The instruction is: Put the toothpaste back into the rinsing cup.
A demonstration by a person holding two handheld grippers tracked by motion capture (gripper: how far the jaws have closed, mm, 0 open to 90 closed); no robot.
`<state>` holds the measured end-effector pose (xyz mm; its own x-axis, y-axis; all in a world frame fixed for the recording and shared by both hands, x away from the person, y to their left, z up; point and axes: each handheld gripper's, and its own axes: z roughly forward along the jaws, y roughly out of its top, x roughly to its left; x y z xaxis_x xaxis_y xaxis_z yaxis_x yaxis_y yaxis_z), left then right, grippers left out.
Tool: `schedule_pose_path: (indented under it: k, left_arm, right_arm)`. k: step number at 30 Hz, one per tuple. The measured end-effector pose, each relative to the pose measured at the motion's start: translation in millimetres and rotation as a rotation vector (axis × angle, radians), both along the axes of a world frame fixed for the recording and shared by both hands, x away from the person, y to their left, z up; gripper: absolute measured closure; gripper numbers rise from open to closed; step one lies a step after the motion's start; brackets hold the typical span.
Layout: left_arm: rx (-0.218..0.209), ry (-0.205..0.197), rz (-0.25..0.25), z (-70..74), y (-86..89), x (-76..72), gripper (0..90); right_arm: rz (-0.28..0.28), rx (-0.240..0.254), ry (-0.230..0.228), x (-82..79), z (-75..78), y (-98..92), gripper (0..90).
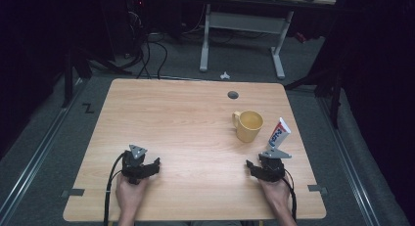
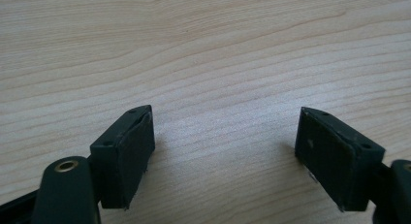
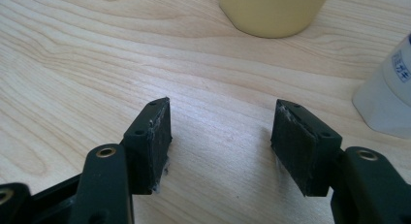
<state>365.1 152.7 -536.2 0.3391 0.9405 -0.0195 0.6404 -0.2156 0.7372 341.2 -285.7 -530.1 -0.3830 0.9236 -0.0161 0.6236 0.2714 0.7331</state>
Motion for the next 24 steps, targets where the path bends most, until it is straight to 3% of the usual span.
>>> schedule_pose_path:
  k: [24]
  left_arm:
    - [0.001, 0.001, -0.001, 0.0, 0.0, 0.0, 22.3]
  right_arm:
    - [0.004, 0.049, -0.024, -15.7, 9.0, -7.7, 48.6]
